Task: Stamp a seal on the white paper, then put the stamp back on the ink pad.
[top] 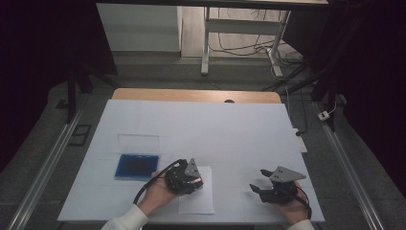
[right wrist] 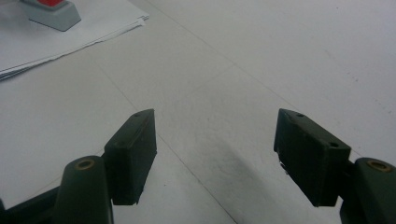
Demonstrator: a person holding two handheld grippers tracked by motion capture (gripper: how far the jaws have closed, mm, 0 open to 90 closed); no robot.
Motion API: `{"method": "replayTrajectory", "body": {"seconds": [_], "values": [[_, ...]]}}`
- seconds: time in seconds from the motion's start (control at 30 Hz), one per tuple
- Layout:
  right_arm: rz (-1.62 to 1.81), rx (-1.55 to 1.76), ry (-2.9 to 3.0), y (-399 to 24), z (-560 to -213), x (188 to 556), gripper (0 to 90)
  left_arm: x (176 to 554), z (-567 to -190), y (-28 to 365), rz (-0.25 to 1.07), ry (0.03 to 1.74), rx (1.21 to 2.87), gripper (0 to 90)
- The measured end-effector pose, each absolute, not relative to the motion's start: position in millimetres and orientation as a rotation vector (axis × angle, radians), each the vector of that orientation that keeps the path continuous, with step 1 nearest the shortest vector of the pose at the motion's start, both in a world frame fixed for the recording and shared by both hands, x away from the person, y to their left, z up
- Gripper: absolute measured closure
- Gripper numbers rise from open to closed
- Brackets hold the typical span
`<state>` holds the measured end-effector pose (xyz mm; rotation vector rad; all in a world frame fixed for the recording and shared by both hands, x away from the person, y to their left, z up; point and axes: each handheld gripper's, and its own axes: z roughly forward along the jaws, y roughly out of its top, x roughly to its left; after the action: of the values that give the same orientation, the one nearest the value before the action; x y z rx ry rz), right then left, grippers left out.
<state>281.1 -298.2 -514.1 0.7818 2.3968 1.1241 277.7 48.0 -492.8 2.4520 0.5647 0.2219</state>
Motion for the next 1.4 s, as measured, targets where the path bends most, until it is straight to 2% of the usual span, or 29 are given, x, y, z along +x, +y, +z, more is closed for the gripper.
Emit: {"method": "replayTrajectory", "body": {"seconds": [0.67, 1.4], "values": [[1.128, 0.777, 2.393, -299.0, -513.7, 280.6, 29.2, 278.5, -471.4, 69.1, 0.199, 0.586, 2.319, 70.3], [1.133, 0.765, 2.381, -299.5, -512.7, 279.9, 29.5, 281.2, -445.4, 121.8, 0.245, 0.693, 2.224, 70.3]]}}
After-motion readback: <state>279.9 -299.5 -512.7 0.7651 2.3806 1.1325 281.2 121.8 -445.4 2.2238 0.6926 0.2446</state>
